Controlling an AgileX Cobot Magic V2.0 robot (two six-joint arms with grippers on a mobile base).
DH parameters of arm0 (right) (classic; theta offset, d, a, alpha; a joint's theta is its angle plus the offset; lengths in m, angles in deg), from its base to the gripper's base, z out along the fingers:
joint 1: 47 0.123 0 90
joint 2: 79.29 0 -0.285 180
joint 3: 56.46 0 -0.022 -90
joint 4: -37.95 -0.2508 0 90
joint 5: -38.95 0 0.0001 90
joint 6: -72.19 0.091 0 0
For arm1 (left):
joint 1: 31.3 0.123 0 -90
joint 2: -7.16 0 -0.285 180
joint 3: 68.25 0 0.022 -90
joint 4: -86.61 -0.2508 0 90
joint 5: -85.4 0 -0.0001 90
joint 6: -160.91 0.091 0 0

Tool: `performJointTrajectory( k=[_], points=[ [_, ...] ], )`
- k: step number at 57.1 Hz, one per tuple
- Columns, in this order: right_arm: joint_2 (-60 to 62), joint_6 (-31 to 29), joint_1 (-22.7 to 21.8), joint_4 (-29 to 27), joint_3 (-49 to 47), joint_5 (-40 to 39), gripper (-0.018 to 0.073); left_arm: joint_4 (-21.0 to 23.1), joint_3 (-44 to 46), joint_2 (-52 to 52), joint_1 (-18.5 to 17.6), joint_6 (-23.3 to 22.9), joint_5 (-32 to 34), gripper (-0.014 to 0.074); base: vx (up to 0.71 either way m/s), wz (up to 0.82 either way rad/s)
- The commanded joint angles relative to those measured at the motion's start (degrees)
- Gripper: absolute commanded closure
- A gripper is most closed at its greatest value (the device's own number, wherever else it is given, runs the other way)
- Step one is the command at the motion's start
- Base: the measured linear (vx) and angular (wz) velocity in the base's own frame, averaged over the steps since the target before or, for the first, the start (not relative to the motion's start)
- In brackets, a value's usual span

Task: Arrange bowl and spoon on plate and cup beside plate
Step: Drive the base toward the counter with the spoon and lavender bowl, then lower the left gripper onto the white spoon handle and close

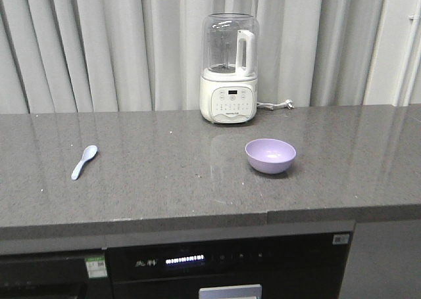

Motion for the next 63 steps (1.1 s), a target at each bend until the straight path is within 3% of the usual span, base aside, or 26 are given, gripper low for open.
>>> performJointTrajectory(
  k=[1, 63],
  points=[
    [0.3, -0.2, -0.3, 0.2, 0.4, -4.3, 0.0568, 0.1, 1.4, -0.9, 0.0, 0.1, 4.3, 0.0594, 0.33, 0.01],
    [0.3, -0.2, -0.3, 0.2, 0.4, -4.3, 0.0568, 0.1, 1.4, -0.9, 0.0, 0.1, 4.3, 0.0594, 0.34, 0.05]
  ],
)
